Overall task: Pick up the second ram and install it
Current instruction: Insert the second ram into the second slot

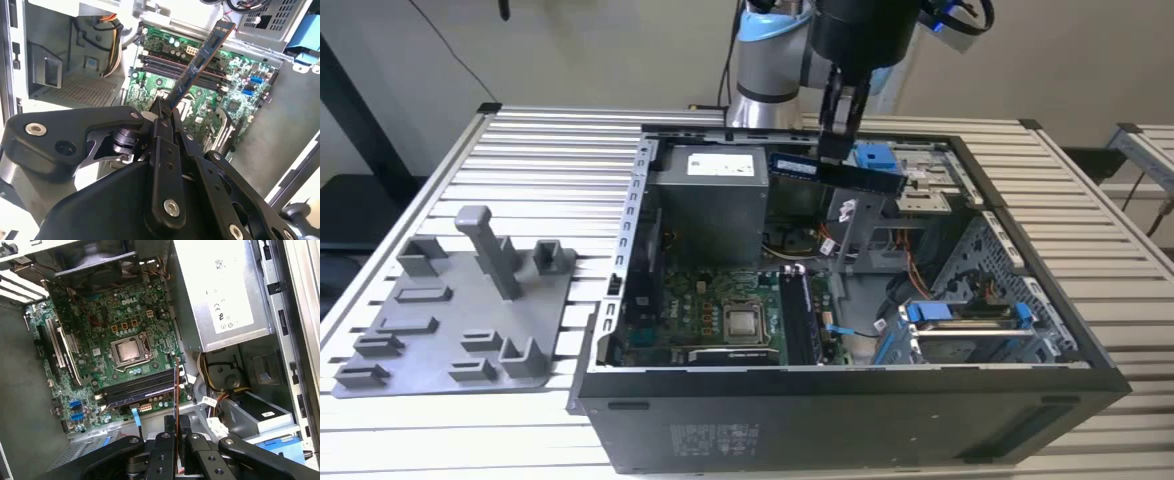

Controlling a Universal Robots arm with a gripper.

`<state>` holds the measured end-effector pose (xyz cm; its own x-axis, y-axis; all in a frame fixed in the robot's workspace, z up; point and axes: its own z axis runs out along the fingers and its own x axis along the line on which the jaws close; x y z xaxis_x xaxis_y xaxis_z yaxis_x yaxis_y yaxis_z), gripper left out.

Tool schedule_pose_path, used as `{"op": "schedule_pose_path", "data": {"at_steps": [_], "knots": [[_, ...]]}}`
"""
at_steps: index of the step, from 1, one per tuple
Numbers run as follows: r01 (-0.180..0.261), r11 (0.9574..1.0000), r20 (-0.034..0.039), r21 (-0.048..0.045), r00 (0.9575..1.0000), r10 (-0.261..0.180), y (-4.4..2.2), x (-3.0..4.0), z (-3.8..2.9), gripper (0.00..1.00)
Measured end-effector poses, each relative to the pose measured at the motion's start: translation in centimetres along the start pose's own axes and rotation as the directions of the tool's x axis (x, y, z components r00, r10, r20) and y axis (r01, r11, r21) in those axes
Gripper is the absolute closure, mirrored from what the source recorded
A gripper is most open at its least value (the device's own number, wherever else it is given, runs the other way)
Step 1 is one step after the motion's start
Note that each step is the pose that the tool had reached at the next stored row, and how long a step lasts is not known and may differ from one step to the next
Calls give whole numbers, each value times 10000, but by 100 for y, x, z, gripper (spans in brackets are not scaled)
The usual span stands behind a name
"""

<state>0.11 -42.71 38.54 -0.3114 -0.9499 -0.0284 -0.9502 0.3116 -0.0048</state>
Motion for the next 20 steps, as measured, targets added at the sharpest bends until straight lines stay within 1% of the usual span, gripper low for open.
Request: {"op": "schedule_pose_path", "data": {"at_steps": [3,5,7,10,12,15,18,20], "knots": [[-433,9991,-2,12,9991,433,0,0,2,86],[-749,9972,-3,21,9972,749,0,0,3,86],[-1049,9945,-4,30,9945,1049,0,0,4,86],[-1496,9887,-4,43,9887,1496,0,0,6,86],[-1804,9836,-4,52,9836,1804,0,0,8,86],[-2245,9745,-4,65,9745,2245,0,0,9,86],[-2683,9633,-3,78,9633,2683,0,0,11,86],[-2963,9551,-1,86,9551,2963,0,0,12,86]]}}
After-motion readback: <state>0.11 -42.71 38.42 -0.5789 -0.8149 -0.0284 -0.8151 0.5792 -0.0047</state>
